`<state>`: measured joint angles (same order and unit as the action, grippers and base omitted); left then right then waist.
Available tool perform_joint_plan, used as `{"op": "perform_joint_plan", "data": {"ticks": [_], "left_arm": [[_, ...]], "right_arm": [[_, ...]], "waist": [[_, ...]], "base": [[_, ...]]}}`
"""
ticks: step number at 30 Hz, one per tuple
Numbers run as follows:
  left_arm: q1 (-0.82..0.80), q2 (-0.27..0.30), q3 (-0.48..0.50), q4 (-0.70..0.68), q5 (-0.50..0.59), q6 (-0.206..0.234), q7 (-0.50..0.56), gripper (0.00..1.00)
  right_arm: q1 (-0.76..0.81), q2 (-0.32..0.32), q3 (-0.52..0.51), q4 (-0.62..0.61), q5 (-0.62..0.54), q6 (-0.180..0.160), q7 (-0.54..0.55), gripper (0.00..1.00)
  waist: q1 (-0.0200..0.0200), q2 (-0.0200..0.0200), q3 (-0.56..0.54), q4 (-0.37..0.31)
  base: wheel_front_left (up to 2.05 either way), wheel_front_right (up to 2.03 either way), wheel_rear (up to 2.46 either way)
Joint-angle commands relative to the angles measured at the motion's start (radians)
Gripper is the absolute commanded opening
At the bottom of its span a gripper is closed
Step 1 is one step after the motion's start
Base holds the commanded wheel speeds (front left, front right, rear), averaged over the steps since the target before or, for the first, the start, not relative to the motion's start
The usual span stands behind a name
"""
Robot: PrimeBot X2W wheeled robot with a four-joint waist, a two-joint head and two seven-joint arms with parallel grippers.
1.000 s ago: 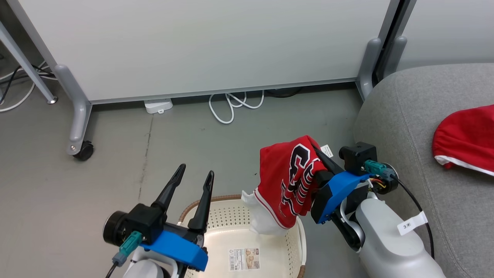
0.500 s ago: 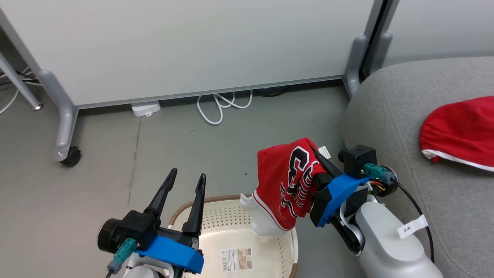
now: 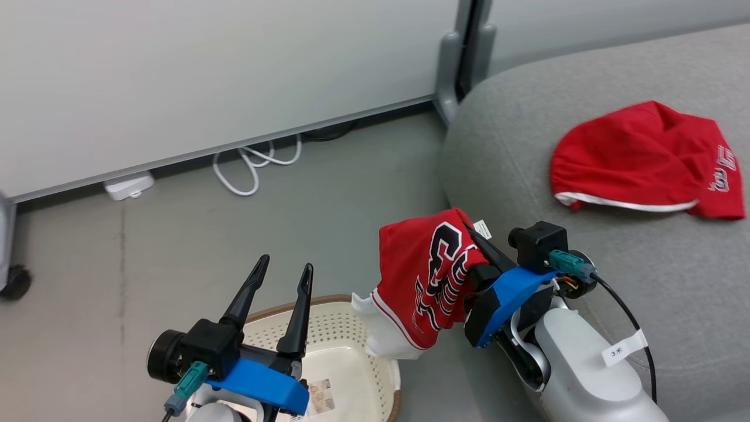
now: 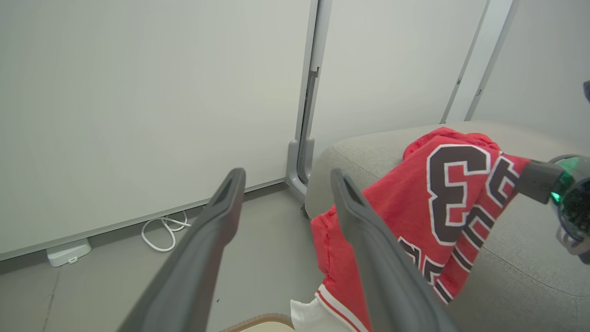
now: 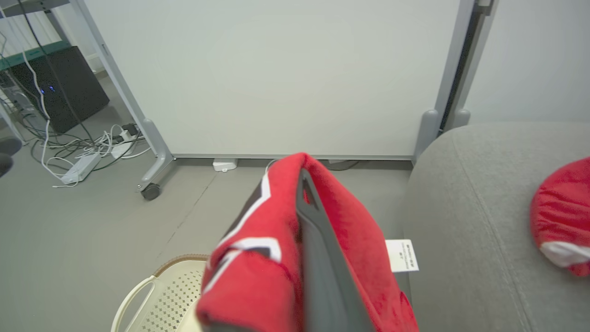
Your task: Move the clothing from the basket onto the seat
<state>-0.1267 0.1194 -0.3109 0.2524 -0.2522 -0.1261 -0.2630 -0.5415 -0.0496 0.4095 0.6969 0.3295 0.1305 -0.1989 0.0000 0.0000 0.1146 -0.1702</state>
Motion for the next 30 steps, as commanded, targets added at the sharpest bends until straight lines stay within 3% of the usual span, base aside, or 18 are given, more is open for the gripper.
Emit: {"op": "perform_joint_plan", "data": {"ticks": [1, 18, 30], "left_arm": [[-0.009, 0.007, -0.001, -0.004, 0.003, -0.007, -0.002, 1.0], [-0.032, 0.042, -0.024, -0.017, -0.01, -0.005, -0.003, 1.0], [-0.042, 0.056, -0.04, -0.011, -0.016, -0.005, -0.003, 1.0]], "right_arm": [[0.01, -0.001, 0.004, -0.01, 0.007, 0.001, -0.001, 0.0], [0.031, -0.001, 0.018, -0.049, 0.036, 0.001, -0.015, 0.0], [0.037, -0.001, 0.015, -0.048, 0.047, 0.001, -0.024, 0.0]], "waist": [[0.0, 0.0, 0.012, -0.051], [0.0, 0.0, 0.049, -0.275], [0.0, 0.0, 0.059, -0.328]], "base": [[0.0, 0.0, 0.0], [0.0, 0.0, 0.0], [0.0, 0.0, 0.0]]}}
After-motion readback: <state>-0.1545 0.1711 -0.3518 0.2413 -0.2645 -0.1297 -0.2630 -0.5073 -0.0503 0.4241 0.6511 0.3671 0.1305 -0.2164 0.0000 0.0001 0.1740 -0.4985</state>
